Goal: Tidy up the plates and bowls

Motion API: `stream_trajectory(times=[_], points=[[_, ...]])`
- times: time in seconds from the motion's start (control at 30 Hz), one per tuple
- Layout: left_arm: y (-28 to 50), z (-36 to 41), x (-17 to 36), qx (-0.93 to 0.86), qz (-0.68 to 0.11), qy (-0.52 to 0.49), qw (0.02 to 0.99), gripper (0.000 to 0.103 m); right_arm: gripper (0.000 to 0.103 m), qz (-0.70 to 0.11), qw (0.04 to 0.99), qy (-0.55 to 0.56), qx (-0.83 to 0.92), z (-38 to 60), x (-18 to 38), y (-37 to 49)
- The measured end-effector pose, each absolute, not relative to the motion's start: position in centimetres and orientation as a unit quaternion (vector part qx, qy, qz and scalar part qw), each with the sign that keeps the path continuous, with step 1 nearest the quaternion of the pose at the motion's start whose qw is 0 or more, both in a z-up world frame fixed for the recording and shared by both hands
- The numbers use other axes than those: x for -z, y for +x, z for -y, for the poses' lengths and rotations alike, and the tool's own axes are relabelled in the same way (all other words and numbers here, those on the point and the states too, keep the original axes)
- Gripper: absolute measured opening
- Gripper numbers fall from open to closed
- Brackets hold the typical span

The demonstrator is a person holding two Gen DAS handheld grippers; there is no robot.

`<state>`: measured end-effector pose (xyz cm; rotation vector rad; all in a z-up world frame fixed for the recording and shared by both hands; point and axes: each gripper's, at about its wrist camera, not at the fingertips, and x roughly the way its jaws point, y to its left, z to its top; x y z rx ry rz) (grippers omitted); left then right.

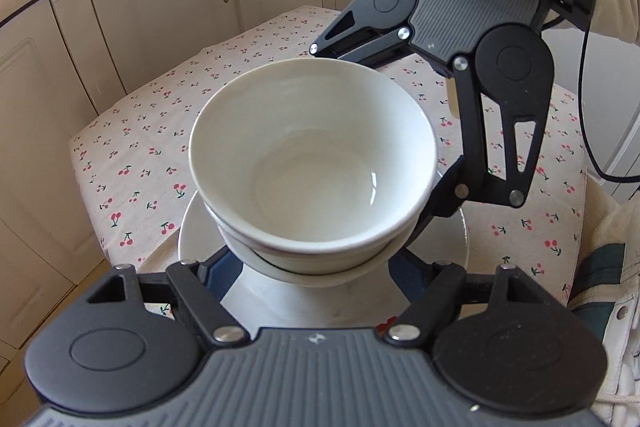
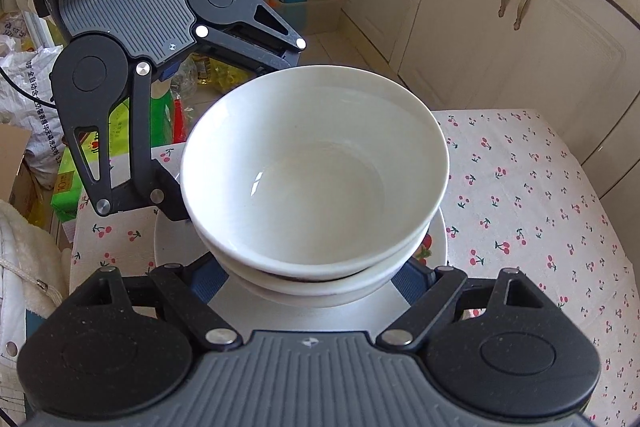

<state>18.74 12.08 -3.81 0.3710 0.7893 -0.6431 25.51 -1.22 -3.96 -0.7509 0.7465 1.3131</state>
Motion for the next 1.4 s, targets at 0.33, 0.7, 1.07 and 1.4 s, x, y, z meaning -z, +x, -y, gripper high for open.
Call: stream_trajectory(times=[0.33,0.7,1.07,1.4], points=[[17.7,-11.8,3.6,0.287,-0.362,0.184,0.867,0.081,0.09,-0.341,0.676,-0.313,-0.574,1.7,4.0,25.8],[9.6,-11.3,0.3,0.158,-0.266,0.16,0.937,0.102,0.103,-0.357,0.782,-0.264,-0.437,6.6,0.8,21.5],[4.1,-6.2,-2.6,0.023,-0.245,0.022,0.969,0.102,0.103,-0.326,0.91,-0.122,-0.224,12.6,-1.4,13.5],[0.4,-3.5,-3.0,-0.012,-0.26,-0.028,0.965,0.102,0.103,-0.31,0.932,-0.067,-0.173,14.9,-1.2,7.2]])
